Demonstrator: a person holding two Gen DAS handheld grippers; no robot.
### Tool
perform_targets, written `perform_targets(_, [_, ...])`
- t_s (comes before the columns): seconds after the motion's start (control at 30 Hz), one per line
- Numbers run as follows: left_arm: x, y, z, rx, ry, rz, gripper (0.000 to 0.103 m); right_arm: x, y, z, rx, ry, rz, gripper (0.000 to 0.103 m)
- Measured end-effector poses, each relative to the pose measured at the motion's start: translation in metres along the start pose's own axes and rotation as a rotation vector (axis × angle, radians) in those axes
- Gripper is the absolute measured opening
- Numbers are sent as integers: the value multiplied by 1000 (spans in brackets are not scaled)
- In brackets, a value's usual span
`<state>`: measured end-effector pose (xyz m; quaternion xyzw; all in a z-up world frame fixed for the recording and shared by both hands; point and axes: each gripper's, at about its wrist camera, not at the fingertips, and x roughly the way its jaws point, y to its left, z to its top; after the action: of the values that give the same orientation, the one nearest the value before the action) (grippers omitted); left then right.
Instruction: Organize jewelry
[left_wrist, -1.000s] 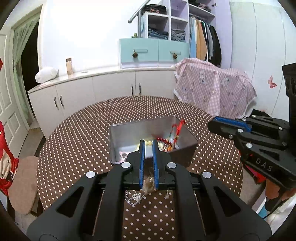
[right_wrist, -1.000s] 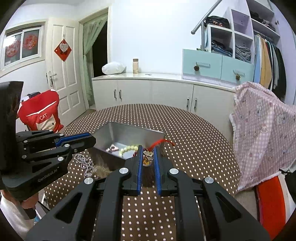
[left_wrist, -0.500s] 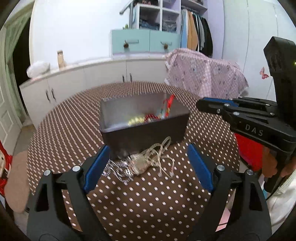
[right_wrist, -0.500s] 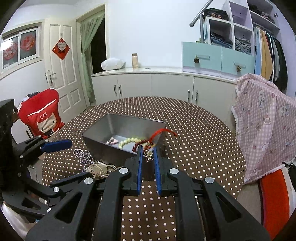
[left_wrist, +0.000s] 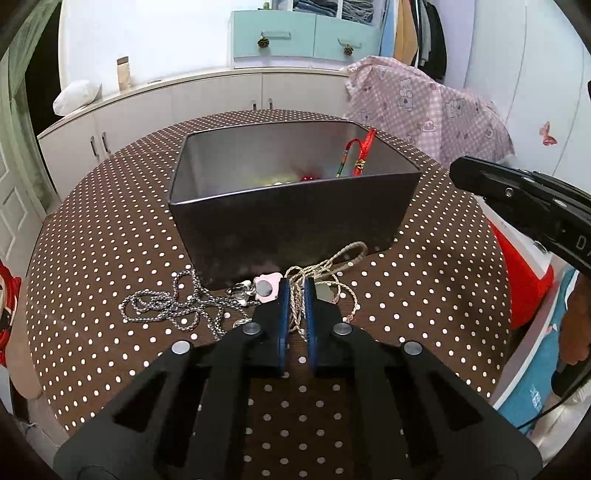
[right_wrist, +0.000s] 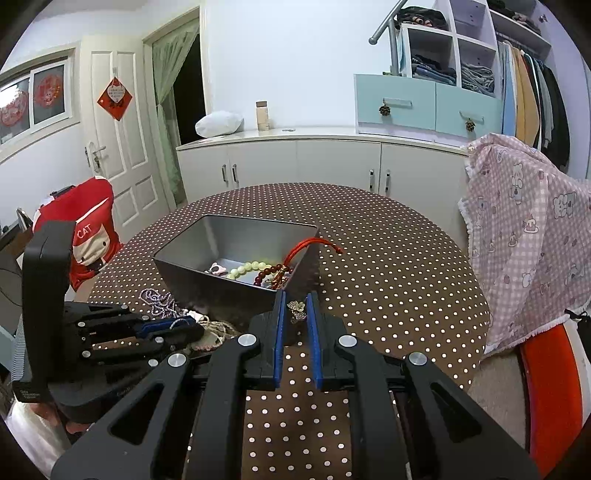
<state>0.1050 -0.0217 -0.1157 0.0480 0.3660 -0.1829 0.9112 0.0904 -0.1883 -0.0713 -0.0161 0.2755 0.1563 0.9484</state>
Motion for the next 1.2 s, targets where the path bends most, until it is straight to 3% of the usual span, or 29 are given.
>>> perform_targets(0.33, [-21, 2, 6, -22, -73, 23, 7, -8, -1, 4, -1, -22, -4, 10])
perform_targets(0.93, [-75, 6, 66, -7, -265, 45, 7, -20, 18, 47, -76, -109, 23, 10])
perform_targets(1.2, [-67, 13, 80, -37, -263, 58, 7, 0, 30, 58, -110, -81, 60, 10])
